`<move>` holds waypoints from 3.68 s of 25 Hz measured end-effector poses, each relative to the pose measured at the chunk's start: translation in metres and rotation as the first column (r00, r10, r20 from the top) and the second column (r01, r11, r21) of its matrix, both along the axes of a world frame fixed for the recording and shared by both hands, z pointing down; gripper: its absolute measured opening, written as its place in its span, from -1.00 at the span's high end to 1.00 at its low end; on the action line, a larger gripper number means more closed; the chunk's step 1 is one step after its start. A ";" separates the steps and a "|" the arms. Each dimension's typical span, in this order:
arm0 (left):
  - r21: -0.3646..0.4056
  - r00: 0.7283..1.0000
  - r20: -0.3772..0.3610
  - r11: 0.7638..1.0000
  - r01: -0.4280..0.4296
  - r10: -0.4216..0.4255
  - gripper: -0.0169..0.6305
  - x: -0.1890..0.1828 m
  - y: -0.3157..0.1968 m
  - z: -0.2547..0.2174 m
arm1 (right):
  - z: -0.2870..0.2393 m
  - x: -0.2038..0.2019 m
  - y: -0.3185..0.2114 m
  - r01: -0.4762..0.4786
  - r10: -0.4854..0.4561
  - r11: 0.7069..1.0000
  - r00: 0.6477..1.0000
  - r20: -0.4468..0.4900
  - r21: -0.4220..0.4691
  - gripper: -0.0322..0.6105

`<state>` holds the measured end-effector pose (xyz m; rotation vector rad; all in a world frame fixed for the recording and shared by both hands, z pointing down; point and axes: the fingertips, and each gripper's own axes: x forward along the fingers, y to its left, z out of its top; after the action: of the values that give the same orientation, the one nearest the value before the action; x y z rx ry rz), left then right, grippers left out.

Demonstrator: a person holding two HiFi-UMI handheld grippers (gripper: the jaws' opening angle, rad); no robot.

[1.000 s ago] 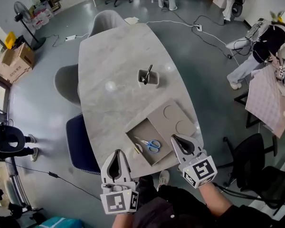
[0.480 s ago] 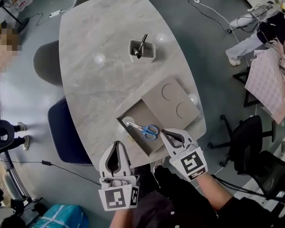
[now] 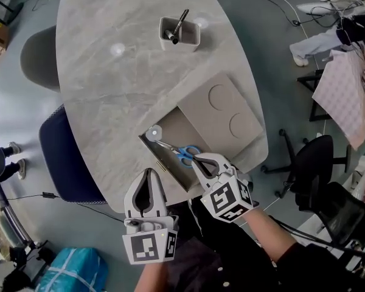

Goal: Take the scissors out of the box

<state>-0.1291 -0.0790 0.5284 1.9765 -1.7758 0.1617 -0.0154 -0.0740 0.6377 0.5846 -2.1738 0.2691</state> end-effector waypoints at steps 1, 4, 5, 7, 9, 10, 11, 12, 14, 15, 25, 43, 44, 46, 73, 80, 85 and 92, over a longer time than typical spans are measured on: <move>-0.005 1.000 -0.002 1.000 0.001 -0.001 0.90 -0.001 0.000 0.003 | 0.006 -0.002 0.001 0.007 -0.007 1.000 1.000 -0.011 -0.006 0.91; -0.020 1.000 -0.009 1.000 0.005 -0.005 0.90 -0.004 0.000 0.016 | 0.026 -0.005 0.003 0.039 -0.040 0.999 0.997 -0.070 -0.010 0.80; -0.026 1.000 -0.010 1.000 0.005 -0.005 0.90 -0.005 0.000 0.020 | 0.032 -0.006 0.004 0.055 -0.055 0.998 0.994 -0.098 -0.006 0.74; -0.037 1.000 -0.012 0.999 0.005 -0.006 0.90 -0.005 0.001 0.028 | 0.043 -0.007 0.006 0.086 -0.085 0.996 0.984 -0.156 -0.004 0.70; -0.046 1.000 -0.014 0.999 0.006 -0.007 0.90 -0.005 0.003 0.034 | 0.052 -0.008 0.009 0.107 -0.106 0.994 0.973 -0.206 -0.008 0.65; -0.050 1.000 -0.015 0.999 0.007 -0.008 0.90 -0.005 0.004 0.036 | 0.056 -0.008 0.009 0.112 -0.111 0.994 0.968 -0.225 -0.009 0.63; -0.053 1.000 -0.015 0.999 0.007 -0.008 0.90 -0.005 0.005 0.038 | 0.059 -0.009 0.009 0.113 -0.112 0.994 0.964 -0.240 -0.012 0.62; -0.055 1.000 -0.016 0.998 0.006 -0.007 0.90 -0.005 0.006 0.040 | 0.061 -0.009 0.009 0.112 -0.112 0.994 0.961 -0.251 -0.016 0.61; -0.061 1.000 -0.018 0.998 0.005 -0.006 0.90 -0.005 0.006 0.043 | 0.064 -0.010 0.009 0.107 -0.110 0.994 0.957 -0.267 -0.025 0.60; -0.064 1.000 -0.020 0.998 0.005 -0.006 0.90 -0.006 0.006 0.044 | 0.064 -0.010 0.008 0.106 -0.110 0.994 0.956 -0.271 -0.028 0.60; -0.085 0.999 -0.035 0.996 0.005 -0.008 0.90 -0.007 0.003 0.055 | 0.079 -0.015 0.016 0.175 -0.206 0.977 0.915 -0.347 -0.119 0.53; -0.066 1.000 -0.019 0.998 -0.002 0.001 0.90 -0.010 -0.002 0.045 | 0.059 -0.016 0.012 0.156 -0.182 0.981 0.943 -0.280 -0.113 0.66; -0.060 1.000 -0.017 0.998 -0.003 0.002 0.90 -0.009 -0.003 0.042 | 0.055 -0.015 0.009 0.148 -0.171 0.984 0.947 -0.273 -0.102 0.66; -0.047 1.000 -0.014 0.999 -0.006 0.006 0.90 -0.006 -0.004 0.034 | 0.046 -0.013 0.005 0.135 -0.152 0.987 0.954 -0.260 -0.082 0.66; 0.240 0.995 0.091 0.969 -0.052 0.031 0.90 0.016 -0.015 -0.136 | -0.199 -0.018 -0.047 -0.121 0.055 0.941 0.976 0.210 0.315 0.66; 0.327 0.994 0.109 0.943 -0.055 0.020 0.90 0.020 -0.014 -0.190 | -0.271 -0.010 -0.041 -0.208 0.069 0.898 0.937 0.342 0.388 0.66; 0.371 0.992 0.128 0.927 -0.059 0.012 0.90 0.025 -0.017 -0.218 | -0.310 0.007 -0.042 -0.285 0.090 0.862 0.900 0.427 0.418 0.66; 0.439 0.988 0.155 0.896 -0.066 -0.003 0.90 0.031 -0.012 -0.255 | -0.358 0.018 -0.038 -0.354 0.061 0.805 0.848 0.526 0.477 0.66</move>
<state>-0.0982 -0.0906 0.2729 2.3631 -2.0177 -0.0966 0.0022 -0.1118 0.2795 1.2151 -2.6977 -0.1421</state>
